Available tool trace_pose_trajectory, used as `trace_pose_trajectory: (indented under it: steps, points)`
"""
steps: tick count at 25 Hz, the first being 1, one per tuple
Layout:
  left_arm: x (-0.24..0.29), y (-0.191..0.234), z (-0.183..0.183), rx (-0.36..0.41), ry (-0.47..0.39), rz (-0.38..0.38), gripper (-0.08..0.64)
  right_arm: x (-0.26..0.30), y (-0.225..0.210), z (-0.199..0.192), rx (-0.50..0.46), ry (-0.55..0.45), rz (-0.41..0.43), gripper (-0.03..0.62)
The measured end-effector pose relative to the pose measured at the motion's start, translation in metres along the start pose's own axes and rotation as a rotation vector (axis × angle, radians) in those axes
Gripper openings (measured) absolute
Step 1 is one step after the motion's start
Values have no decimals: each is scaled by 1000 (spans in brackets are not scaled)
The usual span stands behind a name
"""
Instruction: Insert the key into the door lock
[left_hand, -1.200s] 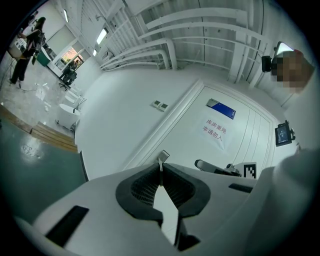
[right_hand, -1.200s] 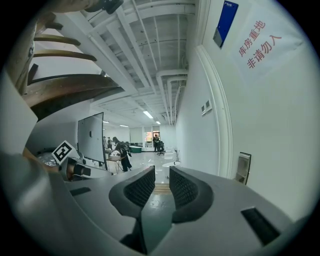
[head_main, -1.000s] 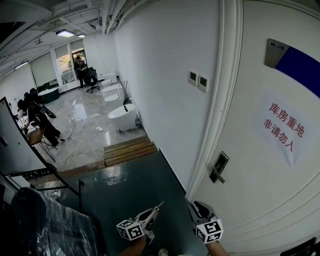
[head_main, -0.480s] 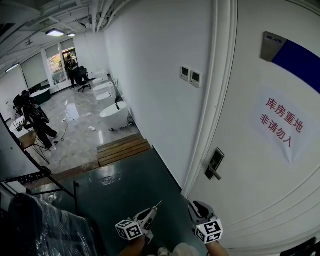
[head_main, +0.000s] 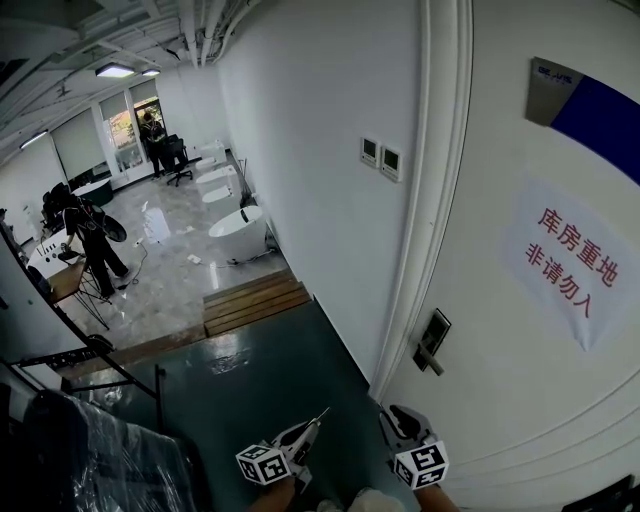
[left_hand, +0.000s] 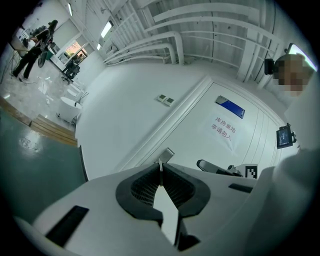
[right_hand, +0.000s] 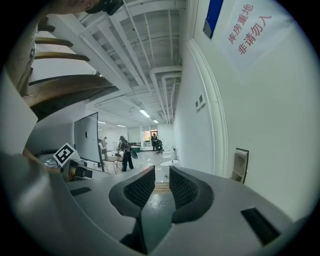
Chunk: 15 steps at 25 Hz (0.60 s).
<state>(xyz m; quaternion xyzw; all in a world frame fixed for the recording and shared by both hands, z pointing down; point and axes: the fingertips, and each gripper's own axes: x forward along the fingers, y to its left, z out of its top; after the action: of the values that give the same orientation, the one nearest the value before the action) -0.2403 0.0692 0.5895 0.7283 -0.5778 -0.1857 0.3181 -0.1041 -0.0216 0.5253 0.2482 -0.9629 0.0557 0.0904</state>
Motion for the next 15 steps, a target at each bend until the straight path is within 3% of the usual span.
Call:
trace_pose_trajectory:
  steps: [9, 15]
  points:
    - [40, -2, 28, 33, -41, 43, 32, 14, -49, 17, -18, 1, 34, 92]
    - [61, -9, 18, 29, -38, 49, 32, 9, -78, 19, -17, -4, 36, 92]
